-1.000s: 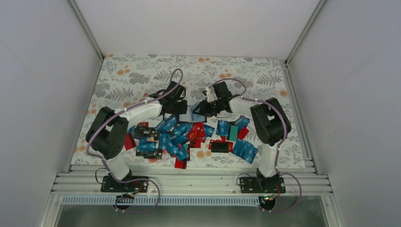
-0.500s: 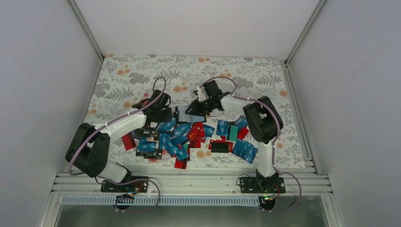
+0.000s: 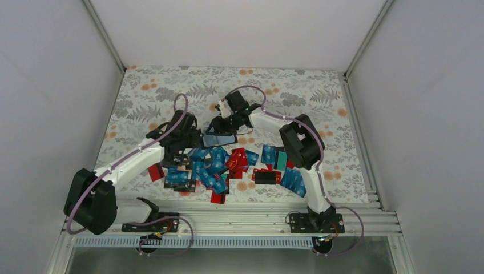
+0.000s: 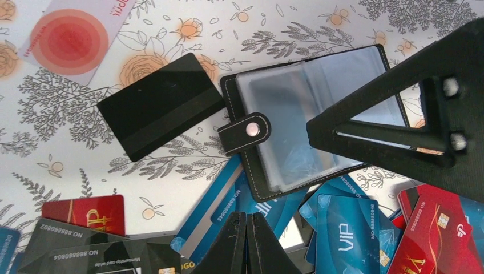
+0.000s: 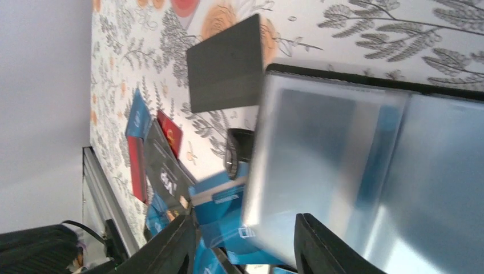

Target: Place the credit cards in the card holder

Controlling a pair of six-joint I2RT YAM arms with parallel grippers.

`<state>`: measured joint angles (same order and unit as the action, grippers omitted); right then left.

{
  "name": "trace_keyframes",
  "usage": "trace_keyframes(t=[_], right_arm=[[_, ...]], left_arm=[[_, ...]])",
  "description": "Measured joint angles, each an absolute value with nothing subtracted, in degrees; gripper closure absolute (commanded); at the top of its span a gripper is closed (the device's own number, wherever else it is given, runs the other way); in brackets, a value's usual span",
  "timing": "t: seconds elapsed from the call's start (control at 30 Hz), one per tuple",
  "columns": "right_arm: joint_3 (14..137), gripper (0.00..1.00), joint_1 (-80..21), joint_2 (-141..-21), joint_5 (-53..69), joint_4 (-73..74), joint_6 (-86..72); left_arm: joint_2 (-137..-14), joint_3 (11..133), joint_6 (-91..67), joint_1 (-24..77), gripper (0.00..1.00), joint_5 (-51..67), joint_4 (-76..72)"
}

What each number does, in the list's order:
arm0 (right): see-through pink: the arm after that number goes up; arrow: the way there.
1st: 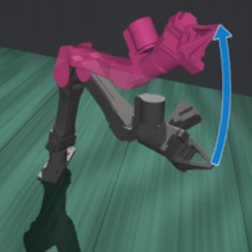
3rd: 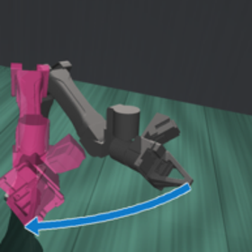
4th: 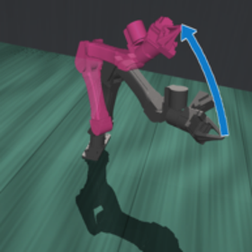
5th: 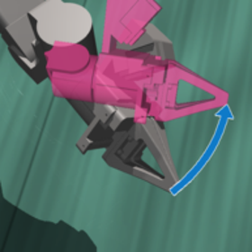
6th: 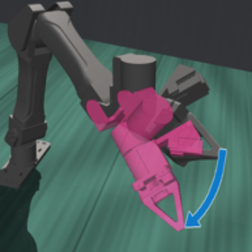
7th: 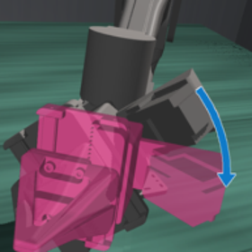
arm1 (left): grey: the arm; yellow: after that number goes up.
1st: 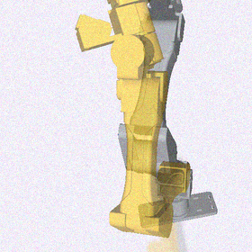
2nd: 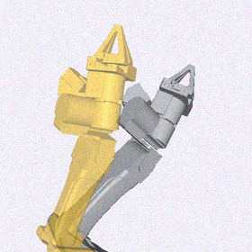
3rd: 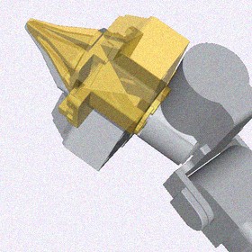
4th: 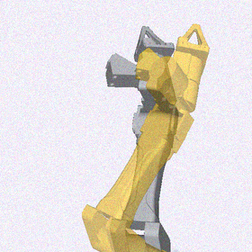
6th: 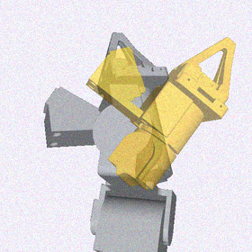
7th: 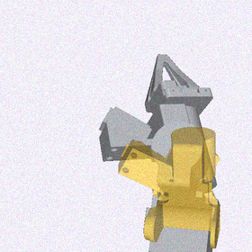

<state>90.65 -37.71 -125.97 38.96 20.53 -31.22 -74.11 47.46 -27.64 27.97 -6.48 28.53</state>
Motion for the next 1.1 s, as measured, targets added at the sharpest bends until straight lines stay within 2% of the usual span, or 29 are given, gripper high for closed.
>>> trace_keyframes(t=[0.47,0.63,0.77,0.93,1.1], right_arm=[[92.8,0.49,-38.4,-124.7,39.8,23.7,-29.2],[91.0,0.49,-38.4,-118.1,37.2,24.1,-27.4],[84.4,0.49,-38.3,-108.6,33.8,23.2,-26.6],[72.9,0.51,-38.3,-99.5,29.6,22.1,-27.2],[60.9,0.52,-37.8,-92.3,26.0,21.5,-30.2]], left_arm=[[-69.0,47.4,-28.1,27.9,0.98,-8.4,33.8],[-67.3,48.4,-27.9,27.9,0.98,-7.9,36.2],[-65.5,48.5,-27.1,27.9,0.97,-4.7,37.4],[-63.9,48.5,-25.5,28.5,0.88,-0.1,37.8],[-64.4,47.3,-24.2,31.0,0.74,4.4,35.6]])
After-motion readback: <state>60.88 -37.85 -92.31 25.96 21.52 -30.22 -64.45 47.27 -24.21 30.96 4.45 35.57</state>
